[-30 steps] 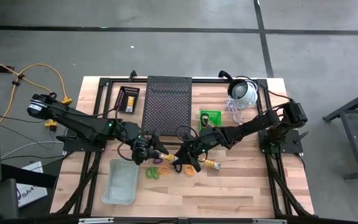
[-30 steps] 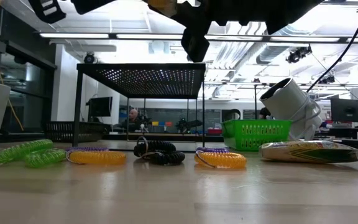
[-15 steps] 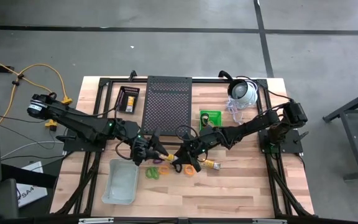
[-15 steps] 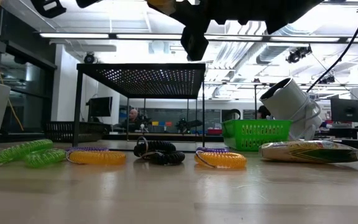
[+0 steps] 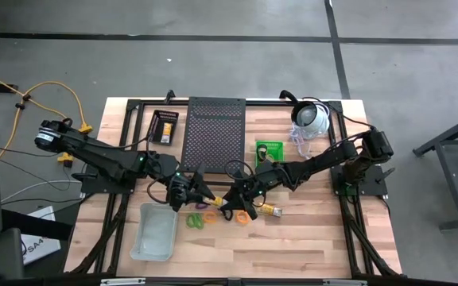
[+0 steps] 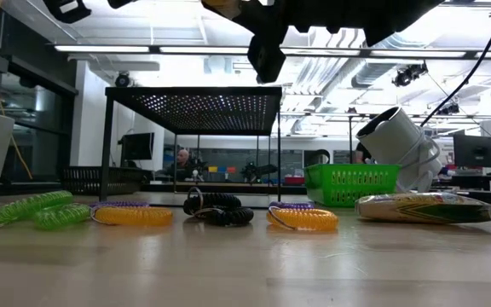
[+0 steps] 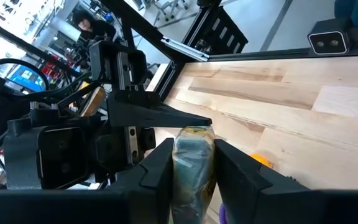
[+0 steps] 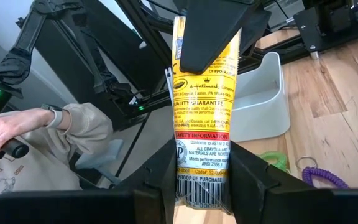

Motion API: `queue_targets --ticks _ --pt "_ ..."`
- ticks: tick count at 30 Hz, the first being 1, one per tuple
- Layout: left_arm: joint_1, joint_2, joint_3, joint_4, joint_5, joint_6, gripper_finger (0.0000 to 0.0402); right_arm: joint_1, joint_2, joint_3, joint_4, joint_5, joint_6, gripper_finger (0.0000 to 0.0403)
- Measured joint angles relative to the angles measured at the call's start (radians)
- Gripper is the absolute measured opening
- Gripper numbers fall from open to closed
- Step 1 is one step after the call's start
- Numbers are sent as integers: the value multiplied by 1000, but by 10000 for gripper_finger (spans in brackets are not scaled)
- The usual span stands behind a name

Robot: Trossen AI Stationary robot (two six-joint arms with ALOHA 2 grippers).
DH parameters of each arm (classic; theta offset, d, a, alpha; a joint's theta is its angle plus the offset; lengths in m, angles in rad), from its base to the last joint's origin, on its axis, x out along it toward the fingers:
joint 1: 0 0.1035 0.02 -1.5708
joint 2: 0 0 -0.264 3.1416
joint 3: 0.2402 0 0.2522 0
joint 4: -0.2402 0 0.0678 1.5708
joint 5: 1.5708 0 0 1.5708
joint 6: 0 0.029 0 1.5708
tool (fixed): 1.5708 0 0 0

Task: Pick & Place Office Desk Supplies
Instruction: Put the bottom crayon box into the black basket

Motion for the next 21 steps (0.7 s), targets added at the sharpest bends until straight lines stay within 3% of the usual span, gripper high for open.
queue_targets --ticks 21 --pt "0 0 0 8 2 -3 87 0 0 0 3 -3 28 104"
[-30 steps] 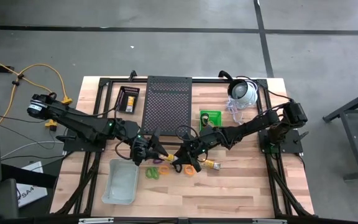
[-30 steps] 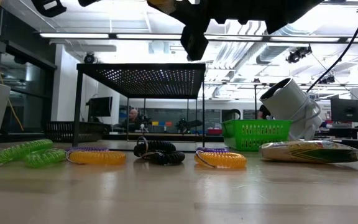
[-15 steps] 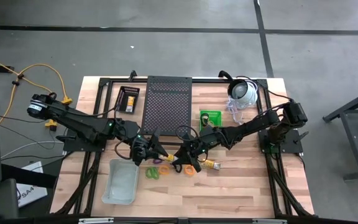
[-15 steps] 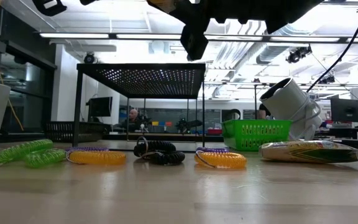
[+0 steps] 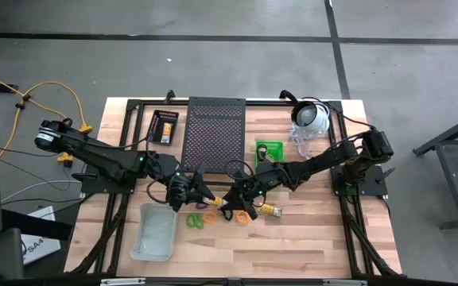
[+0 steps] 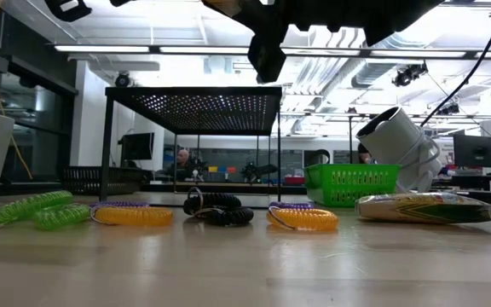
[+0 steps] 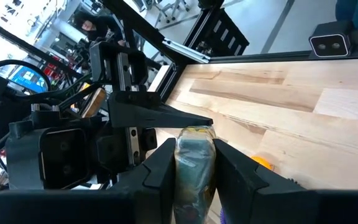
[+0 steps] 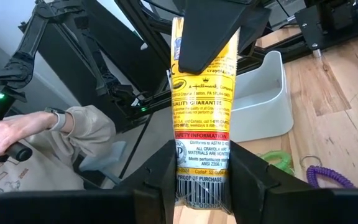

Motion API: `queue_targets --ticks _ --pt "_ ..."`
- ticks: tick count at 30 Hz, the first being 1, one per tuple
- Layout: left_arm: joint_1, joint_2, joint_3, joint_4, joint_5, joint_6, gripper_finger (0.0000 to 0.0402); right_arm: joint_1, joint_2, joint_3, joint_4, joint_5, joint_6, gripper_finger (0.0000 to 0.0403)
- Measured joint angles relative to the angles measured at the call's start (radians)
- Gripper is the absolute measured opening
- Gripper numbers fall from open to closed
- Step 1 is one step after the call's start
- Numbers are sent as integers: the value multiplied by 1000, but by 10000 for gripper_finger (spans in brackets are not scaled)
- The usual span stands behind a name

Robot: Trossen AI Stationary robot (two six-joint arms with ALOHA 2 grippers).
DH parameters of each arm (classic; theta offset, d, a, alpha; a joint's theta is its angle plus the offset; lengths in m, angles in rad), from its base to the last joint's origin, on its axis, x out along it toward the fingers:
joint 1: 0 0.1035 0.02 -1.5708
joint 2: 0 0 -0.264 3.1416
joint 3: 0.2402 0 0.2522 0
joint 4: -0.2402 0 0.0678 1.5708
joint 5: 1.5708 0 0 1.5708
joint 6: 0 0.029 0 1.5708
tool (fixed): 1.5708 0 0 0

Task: Pick & Place Office Desk Supplies
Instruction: Put the bottom crayon box into the black basket

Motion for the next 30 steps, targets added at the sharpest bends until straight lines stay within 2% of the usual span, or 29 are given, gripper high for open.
queue_targets --ticks 4,16,25,30 --pt "0 0 0 1 0 0 87 0 0 0 0 1 4 122" --pt "-1 0 0 0 3 0 87 -1 0 0 0 -4 7 214" --pt "-1 -1 0 0 -8 0 87 12 -1 -1 -84 -53 11 227" --pt "0 -1 0 0 -92 0 87 35 -1 -1 -140 -49 11 227"
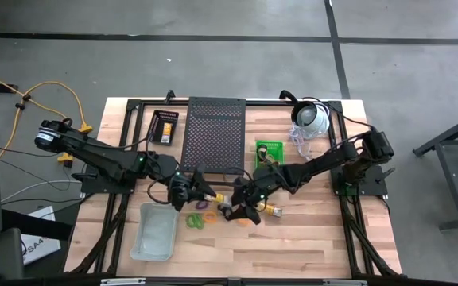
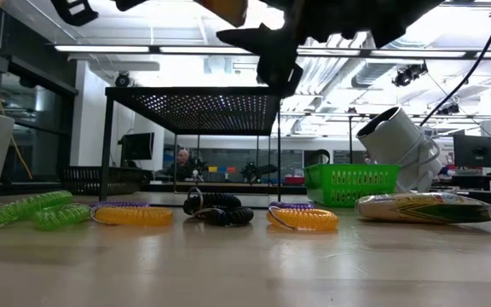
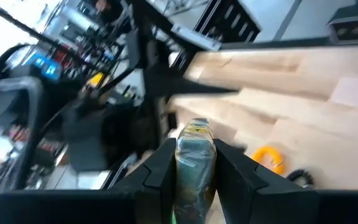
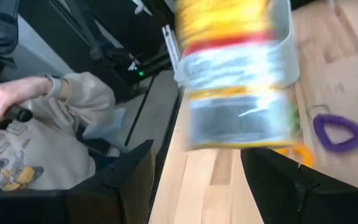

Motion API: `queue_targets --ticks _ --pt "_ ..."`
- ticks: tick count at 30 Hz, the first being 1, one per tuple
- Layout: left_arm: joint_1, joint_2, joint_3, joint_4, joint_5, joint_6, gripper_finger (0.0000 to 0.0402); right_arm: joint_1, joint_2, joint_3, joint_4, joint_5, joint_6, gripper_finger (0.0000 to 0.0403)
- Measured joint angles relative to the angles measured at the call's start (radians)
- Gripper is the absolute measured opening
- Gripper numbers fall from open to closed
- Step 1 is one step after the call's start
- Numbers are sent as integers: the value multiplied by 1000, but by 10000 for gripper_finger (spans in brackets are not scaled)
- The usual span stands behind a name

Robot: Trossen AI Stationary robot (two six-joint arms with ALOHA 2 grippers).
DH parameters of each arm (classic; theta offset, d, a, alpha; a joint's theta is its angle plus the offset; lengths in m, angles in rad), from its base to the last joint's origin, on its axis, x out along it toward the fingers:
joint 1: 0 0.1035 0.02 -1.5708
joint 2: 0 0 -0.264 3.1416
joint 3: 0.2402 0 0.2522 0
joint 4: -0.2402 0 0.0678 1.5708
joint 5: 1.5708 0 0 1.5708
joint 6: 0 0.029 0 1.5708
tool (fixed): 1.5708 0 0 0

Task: Pick & Place Office Desk Supplies
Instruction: Put the bottom crayon box into the black basket

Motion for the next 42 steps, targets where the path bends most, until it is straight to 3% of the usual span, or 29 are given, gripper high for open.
queue_targets --ticks 10,16,26,35,42 --pt "5 -87 0 -40 -135 -15 87 92 0 0 12 17 78 227" --pt "49 -182 0 -138 -232 -44 87 156 0 0 15 111 78 227" --pt "245 -310 0 -316 -369 -165 87 197 0 0 19 174 78 227" --pt "466 -369 0 -466 -386 -312 87 198 0 0 14 187 77 227" --pt "616 -365 0 -551 -429 -293 87 198 0 0 12 187 76 227"
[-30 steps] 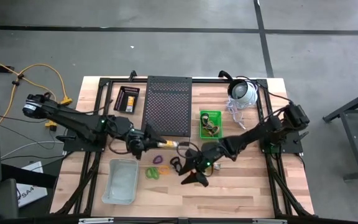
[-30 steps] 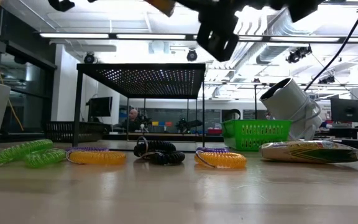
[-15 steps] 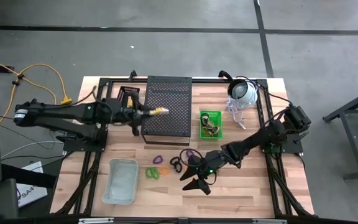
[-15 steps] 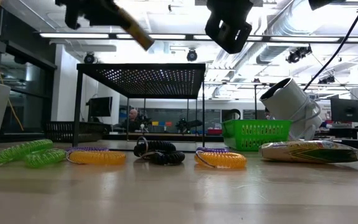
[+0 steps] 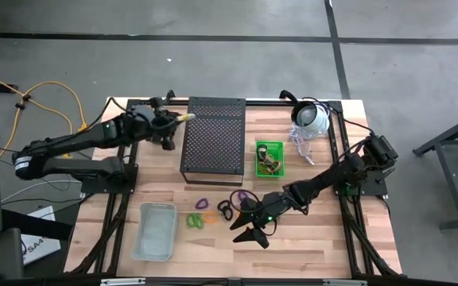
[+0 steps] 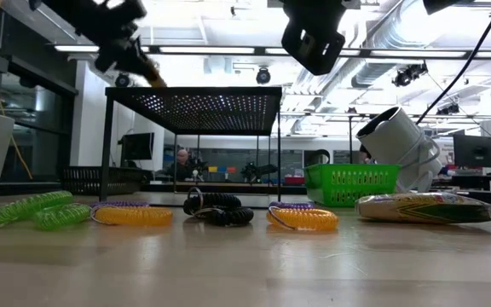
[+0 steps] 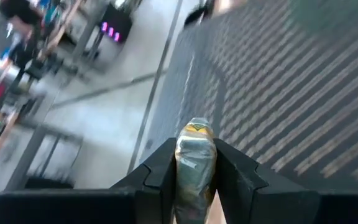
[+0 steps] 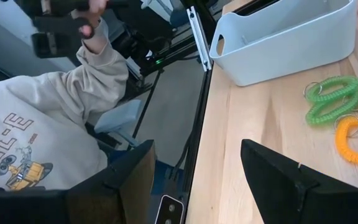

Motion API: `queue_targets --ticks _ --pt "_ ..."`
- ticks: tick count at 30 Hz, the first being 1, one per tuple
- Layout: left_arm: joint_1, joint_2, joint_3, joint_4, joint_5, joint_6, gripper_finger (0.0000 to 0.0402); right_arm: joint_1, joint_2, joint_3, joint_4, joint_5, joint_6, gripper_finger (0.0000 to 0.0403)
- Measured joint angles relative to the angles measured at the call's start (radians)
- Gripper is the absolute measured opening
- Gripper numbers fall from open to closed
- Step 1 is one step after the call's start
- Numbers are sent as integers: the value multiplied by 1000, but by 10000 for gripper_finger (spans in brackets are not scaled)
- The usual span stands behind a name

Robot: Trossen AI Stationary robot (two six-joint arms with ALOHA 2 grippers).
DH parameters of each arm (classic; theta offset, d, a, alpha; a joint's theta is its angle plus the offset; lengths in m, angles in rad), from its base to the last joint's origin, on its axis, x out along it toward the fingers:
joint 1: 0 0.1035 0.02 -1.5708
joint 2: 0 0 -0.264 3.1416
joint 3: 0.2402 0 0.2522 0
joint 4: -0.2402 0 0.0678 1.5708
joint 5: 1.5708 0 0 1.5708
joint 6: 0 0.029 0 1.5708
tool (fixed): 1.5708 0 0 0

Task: Pick & Place Office Desk Supplies
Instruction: Put the bottom crayon box into the black basket

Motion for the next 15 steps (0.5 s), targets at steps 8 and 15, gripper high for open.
queue_targets --ticks 8,15 --pt "114 8 0 -69 -37 10 87 0 0 0 -8 0 -7 227" --pt "161 44 0 -106 -123 -17 87 0 0 0 -10 0 -9 227"
